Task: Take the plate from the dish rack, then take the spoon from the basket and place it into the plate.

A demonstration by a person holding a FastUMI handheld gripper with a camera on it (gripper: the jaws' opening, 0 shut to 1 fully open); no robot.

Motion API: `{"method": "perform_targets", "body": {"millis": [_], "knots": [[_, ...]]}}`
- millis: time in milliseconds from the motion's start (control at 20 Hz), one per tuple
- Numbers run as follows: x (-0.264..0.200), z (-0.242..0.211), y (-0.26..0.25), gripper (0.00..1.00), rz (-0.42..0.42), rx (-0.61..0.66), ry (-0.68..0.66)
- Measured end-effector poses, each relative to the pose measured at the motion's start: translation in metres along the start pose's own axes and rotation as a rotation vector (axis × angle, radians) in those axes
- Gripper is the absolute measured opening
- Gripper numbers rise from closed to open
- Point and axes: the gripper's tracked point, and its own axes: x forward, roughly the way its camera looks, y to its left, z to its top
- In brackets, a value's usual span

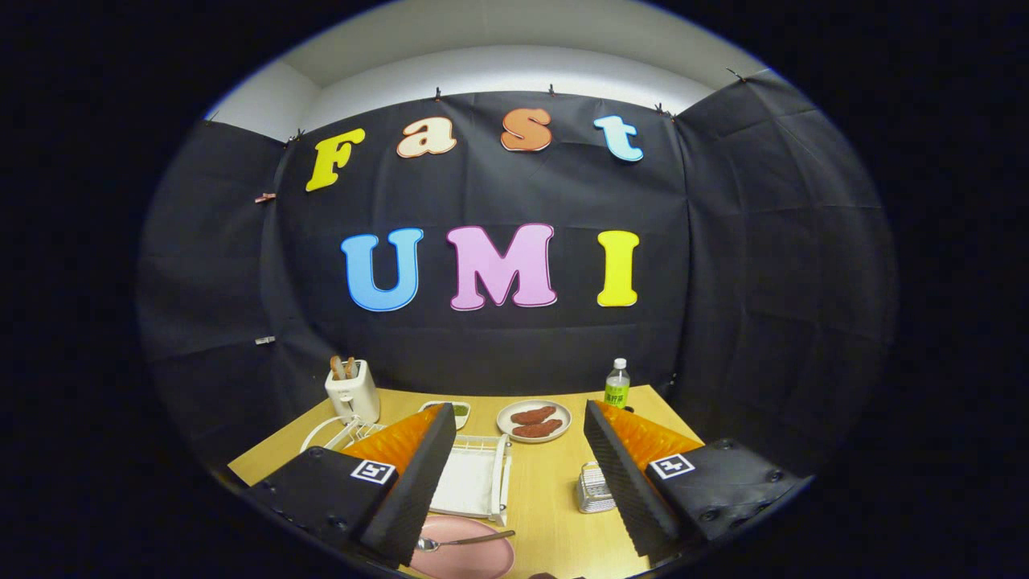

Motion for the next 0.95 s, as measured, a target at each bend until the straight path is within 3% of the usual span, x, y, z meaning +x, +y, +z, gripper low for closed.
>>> {"method": "perform_targets", "body": {"millis": [400, 950], "knots": [[-0.008, -0.005, -0.021, 0.98, -0.046, 0.013, 0.001], [-0.004, 0.003, -0.002, 0.98, -0.005, -0.044, -0.018]]}}
